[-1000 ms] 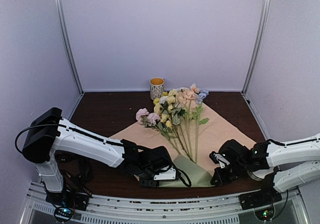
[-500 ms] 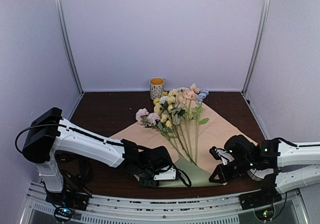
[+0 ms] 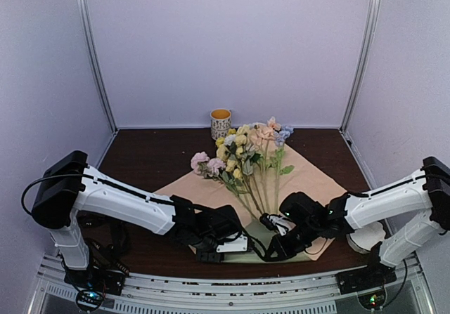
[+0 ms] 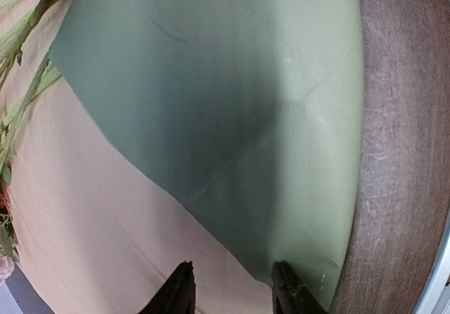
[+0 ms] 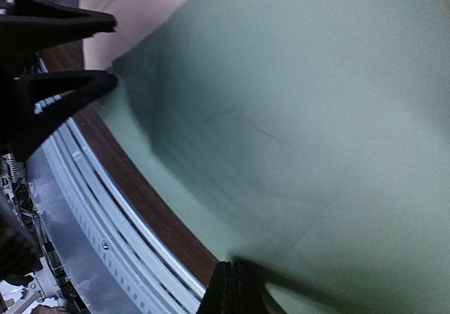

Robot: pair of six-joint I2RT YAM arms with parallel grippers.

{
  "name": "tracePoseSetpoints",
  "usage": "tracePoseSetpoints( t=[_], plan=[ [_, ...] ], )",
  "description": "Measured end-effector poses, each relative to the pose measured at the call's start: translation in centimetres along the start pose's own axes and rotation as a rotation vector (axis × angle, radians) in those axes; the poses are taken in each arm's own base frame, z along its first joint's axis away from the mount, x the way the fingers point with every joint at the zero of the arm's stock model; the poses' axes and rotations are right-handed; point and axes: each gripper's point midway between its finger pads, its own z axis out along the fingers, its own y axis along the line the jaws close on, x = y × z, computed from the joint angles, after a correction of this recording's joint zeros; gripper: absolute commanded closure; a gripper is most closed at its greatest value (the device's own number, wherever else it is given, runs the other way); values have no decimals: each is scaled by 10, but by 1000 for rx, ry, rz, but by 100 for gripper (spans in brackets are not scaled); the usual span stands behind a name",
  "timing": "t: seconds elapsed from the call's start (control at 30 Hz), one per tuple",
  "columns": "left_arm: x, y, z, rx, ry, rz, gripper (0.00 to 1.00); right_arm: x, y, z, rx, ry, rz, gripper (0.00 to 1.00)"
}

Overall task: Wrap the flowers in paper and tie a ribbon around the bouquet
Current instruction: Press the fold line on the 1/4-folded wrapping paper, then adjust the folded wrapping paper at the center of the board.

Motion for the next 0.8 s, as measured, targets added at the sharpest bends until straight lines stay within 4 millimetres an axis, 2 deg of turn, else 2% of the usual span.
tracePoseSetpoints(
  t=[0.1, 0.2, 0.27, 0.37, 0.47, 0.57, 0.7, 0.8],
  plan=[
    [2, 3, 0, -17, 8, -27, 62, 8, -12, 12, 32, 43, 23, 100],
    [2, 7, -3, -42, 9, -64, 61, 6, -10, 15, 18, 44, 22, 100],
    [-3, 13, -14, -73, -11, -81, 60, 6, -9, 16, 6, 45, 20, 100],
    [-24, 19, -42, -124, -69, -70, 61, 5, -8, 17, 0, 45, 19, 100],
    [-65, 22, -69, -150, -156, -27, 61, 5, -7, 17, 0, 44, 20, 100],
    [-88, 20, -78, -156, -195, 40, 55, 5, -8, 17, -2, 40, 23, 100],
    [-93, 6, -64, -97, -170, 184, 56, 5, -8, 17, -16, 25, 37, 100],
    [-87, -7, -37, -46, -104, 324, 57, 4, -8, 17, -27, 18, 54, 100]
  ],
)
